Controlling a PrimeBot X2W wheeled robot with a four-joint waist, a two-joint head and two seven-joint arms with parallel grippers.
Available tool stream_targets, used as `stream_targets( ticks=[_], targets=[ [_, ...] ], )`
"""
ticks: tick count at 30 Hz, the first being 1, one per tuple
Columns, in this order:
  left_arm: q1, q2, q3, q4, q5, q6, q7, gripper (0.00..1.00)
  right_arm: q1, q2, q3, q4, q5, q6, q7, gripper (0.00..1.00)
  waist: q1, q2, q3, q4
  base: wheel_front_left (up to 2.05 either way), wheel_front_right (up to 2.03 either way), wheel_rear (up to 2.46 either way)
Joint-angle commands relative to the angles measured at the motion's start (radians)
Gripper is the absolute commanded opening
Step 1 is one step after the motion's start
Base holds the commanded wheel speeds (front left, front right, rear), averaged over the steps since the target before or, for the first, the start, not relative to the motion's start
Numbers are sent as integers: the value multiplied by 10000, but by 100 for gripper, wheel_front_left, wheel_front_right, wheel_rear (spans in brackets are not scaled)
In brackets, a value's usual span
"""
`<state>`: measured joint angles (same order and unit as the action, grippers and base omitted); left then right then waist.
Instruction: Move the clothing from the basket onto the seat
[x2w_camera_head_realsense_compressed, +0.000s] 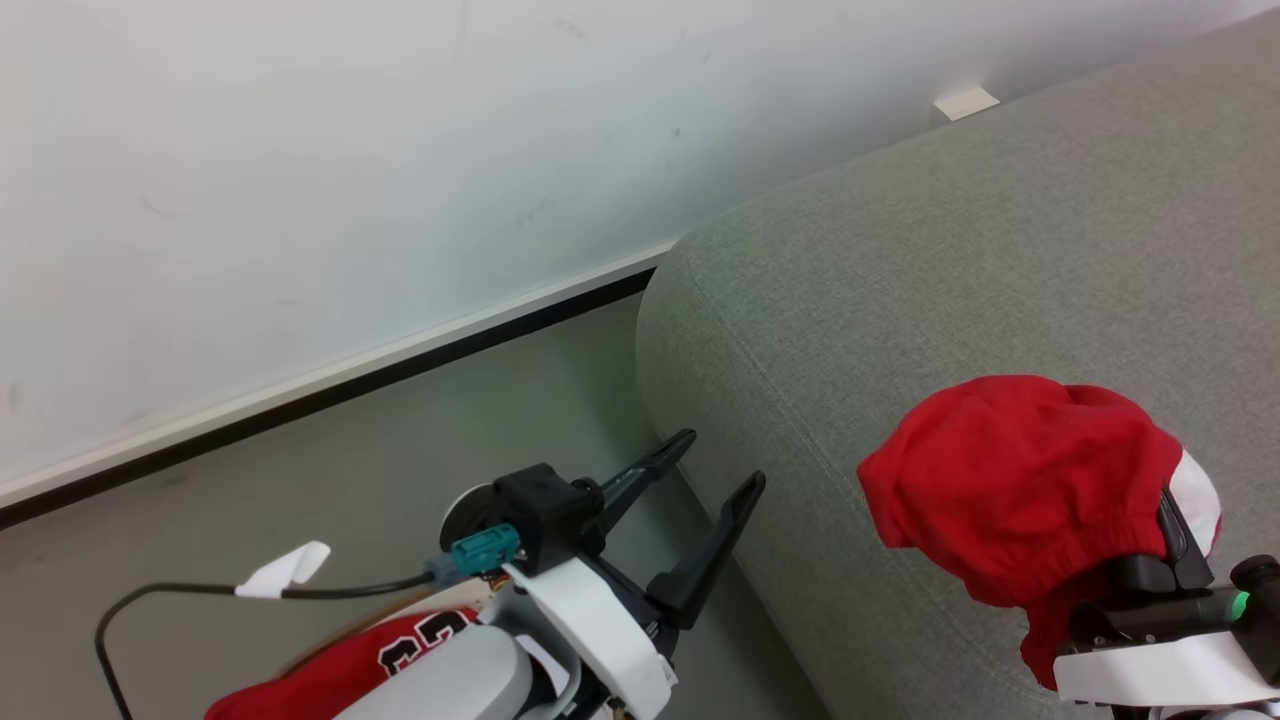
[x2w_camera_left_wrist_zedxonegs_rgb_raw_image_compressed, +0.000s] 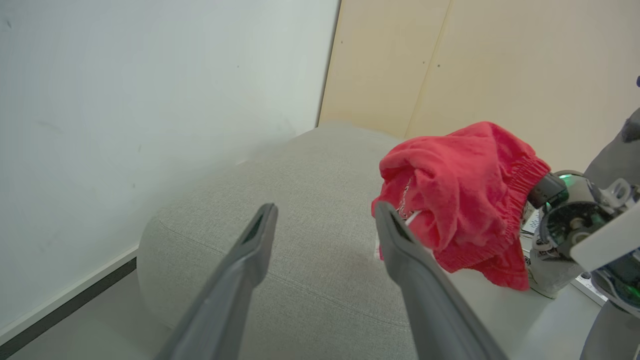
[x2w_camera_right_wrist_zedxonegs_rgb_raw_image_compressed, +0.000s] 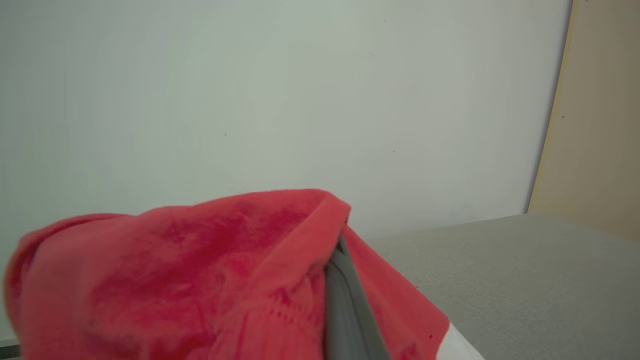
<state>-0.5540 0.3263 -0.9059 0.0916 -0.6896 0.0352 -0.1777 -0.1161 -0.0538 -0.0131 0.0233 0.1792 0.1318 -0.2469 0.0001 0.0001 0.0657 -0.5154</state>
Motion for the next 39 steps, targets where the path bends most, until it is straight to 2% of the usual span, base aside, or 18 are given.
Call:
stream_targets(
  ticks=[1,11,16,20,27,34,39],
  targets=[
    [51,62,27,28,79,12,-40,100,129,25,-67,-103,64,-22,-5,0,-1,-1,70,-24,0,0,0],
    [-303,237,-10,-203,190,-16,166,100,-498,46,-241,-353,-152,-22,147,0,-1,-1,634,302,0,0,0],
    [-683,515,-61,-601,386,-43,521,100,-1515,-8,-624,-677,-395,-23,569,0,-1,-1,1524,824,0,0,0],
    [-977,895,17,-1071,509,-42,768,100,-2637,-290,-978,-854,-463,-23,983,0,-1,-1,2402,1264,0,0,0],
    [-1510,1748,257,-2095,809,-5,1293,100,-4957,-1437,-1849,-428,-193,-23,1957,0,-1,-1,4151,1986,0,0,0],
    [-1817,2321,585,-2774,913,57,1478,100,-6645,-2964,-3037,1497,-90,-23,2451,0,-1,-1,5418,2531,0,0,0],
    [-1834,2627,768,-2978,913,136,1492,100,-7148,-3415,-3438,2921,-132,-23,2365,0,-1,-1,5911,2680,0,0,0]
  ],
)
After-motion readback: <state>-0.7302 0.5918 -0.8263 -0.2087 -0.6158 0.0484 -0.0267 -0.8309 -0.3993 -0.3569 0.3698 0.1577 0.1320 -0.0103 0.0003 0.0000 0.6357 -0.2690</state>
